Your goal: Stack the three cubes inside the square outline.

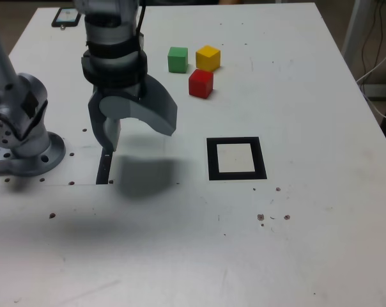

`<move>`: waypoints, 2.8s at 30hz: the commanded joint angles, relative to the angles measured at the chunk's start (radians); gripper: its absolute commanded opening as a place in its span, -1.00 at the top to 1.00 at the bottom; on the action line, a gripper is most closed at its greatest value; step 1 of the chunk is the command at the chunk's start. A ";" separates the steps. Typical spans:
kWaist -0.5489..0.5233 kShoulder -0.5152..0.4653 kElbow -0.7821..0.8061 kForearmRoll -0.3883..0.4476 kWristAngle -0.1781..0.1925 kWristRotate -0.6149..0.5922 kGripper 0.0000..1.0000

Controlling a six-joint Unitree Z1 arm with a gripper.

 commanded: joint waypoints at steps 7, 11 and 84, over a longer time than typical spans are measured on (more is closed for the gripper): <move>0.004 -0.003 0.001 -0.003 0.013 0.006 -0.98; 0.004 0.011 -0.008 -0.006 0.011 0.006 -0.99; 0.536 0.431 -0.434 0.012 0.244 0.691 -0.96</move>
